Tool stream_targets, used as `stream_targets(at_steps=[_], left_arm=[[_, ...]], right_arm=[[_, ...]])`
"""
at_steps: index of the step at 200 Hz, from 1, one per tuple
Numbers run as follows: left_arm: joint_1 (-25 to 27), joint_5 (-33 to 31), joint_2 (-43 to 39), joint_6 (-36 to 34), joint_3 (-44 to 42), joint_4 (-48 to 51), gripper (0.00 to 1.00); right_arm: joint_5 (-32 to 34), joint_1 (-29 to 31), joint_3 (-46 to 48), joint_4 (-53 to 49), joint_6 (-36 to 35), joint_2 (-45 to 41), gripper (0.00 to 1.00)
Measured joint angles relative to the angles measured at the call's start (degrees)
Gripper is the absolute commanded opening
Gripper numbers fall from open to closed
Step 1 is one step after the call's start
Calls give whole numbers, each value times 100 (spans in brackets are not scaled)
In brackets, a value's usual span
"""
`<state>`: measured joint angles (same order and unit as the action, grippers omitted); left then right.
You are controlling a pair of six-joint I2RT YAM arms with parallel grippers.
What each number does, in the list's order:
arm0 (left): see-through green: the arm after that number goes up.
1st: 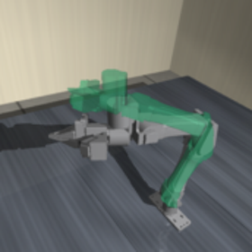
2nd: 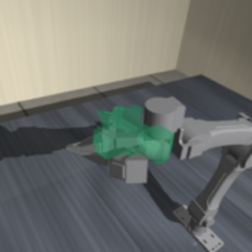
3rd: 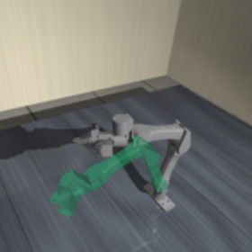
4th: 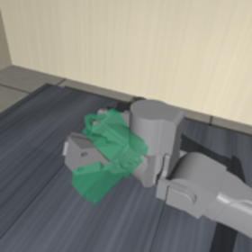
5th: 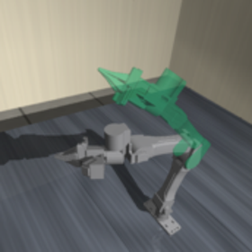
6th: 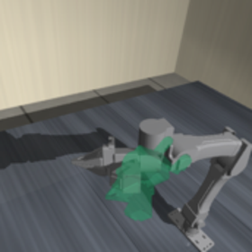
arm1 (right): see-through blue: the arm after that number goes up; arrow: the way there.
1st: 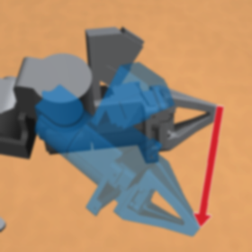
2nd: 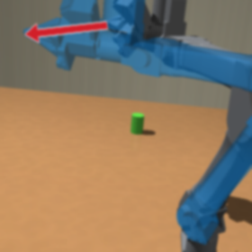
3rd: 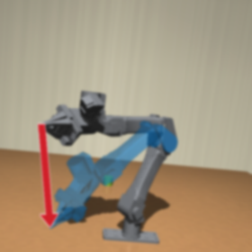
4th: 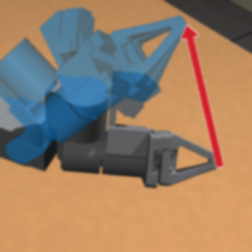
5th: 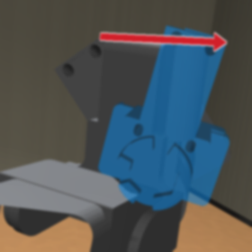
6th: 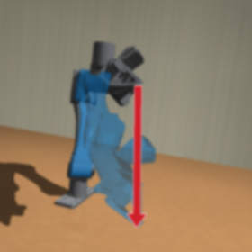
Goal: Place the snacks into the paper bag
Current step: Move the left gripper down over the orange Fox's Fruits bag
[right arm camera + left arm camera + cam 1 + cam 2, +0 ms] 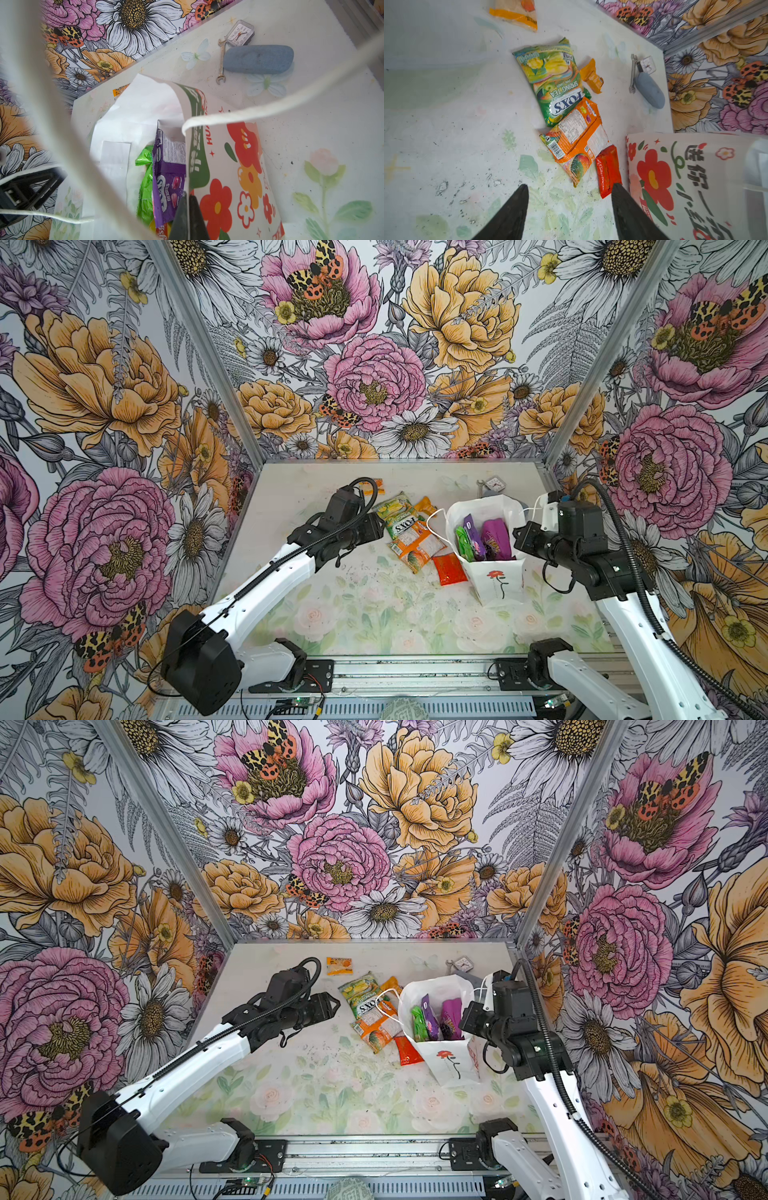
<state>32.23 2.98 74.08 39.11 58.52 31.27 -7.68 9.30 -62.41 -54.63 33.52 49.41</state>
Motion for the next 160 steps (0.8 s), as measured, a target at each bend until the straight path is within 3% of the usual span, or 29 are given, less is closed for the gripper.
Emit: stream_targets(at_steps=[79,160], left_arm=[[490,313,1777,590,-81,-756,67],[348,319,2485,793,74,-1305,66]], right_arm=[[42,0,13,-2,-20,-35,0],[42,0,44,-2,-61,-76,0]])
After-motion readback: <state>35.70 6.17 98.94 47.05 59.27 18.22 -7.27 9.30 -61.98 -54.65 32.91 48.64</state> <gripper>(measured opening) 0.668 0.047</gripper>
